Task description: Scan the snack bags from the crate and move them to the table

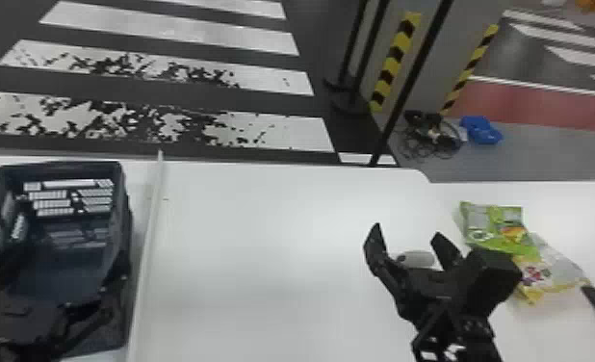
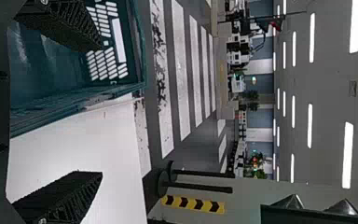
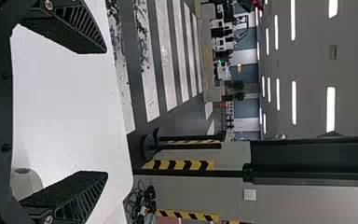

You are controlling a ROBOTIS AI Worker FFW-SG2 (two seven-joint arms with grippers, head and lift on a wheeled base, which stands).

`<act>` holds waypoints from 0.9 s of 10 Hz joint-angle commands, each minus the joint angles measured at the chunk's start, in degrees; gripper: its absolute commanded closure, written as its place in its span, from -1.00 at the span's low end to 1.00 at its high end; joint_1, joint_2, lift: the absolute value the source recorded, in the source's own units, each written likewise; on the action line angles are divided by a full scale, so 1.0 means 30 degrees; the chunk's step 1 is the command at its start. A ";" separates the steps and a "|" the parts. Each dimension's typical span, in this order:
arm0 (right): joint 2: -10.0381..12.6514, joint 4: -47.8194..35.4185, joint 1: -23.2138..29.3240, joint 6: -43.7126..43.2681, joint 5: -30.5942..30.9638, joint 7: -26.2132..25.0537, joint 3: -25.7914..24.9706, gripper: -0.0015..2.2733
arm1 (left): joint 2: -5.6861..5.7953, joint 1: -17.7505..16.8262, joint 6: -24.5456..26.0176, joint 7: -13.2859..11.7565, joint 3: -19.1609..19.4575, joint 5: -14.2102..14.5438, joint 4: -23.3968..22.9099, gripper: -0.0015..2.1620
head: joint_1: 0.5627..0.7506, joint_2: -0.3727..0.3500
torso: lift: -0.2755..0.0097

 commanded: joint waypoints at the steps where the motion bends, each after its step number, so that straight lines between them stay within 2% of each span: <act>1: -0.0019 -0.0538 0.1095 -0.0845 0.2638 -0.0887 0.3057 -0.94 | -0.0202 0.0855 -0.0037 -0.0161 0.0566 -0.0065 -0.0604 -0.97 | 0.41 -0.45 | 0.27; 2: -0.0019 -0.0685 0.1534 -0.1079 0.3458 -0.1560 0.4317 -0.94 | -0.0378 0.1382 0.0021 -0.0249 0.0772 -0.0241 -0.0955 -0.97 | 0.41 -0.26 | 0.27; 3: -0.0019 -0.0919 0.2062 -0.1079 0.3429 -0.1795 0.4757 -0.94 | -0.0525 0.2203 0.0021 -0.0395 0.1006 -0.0241 -0.1336 -0.97 | 0.41 -0.17 | 0.27; 5: -0.0166 -0.1476 0.3175 -0.1255 0.3341 -0.1795 0.4903 -0.94 | -0.0554 0.3990 -0.0682 -0.0483 0.1123 -0.0446 -0.1717 -0.97 | 0.41 0.02 | 0.27; 6: -0.0283 -0.1505 0.3819 -0.1607 0.3341 -0.1971 0.4991 -0.94 | -0.0554 0.4663 -0.1561 -0.0395 0.1065 -0.0505 -0.1746 -0.97 | 0.41 0.04 | 0.27; 8: -0.0957 -0.1446 0.5196 -0.2837 0.3546 -0.2674 0.5401 -0.94 | -0.0554 0.5630 -0.4432 0.0279 0.0274 -0.2057 -0.1307 -0.96 | 0.41 0.04 | 0.27; 9: -0.1338 -0.1476 0.5812 -0.4185 0.3751 -0.3142 0.5665 -0.94 | -0.0554 0.5953 -0.5897 0.0308 0.0156 -0.2087 -0.0897 -0.96 | 0.41 0.04 | 0.27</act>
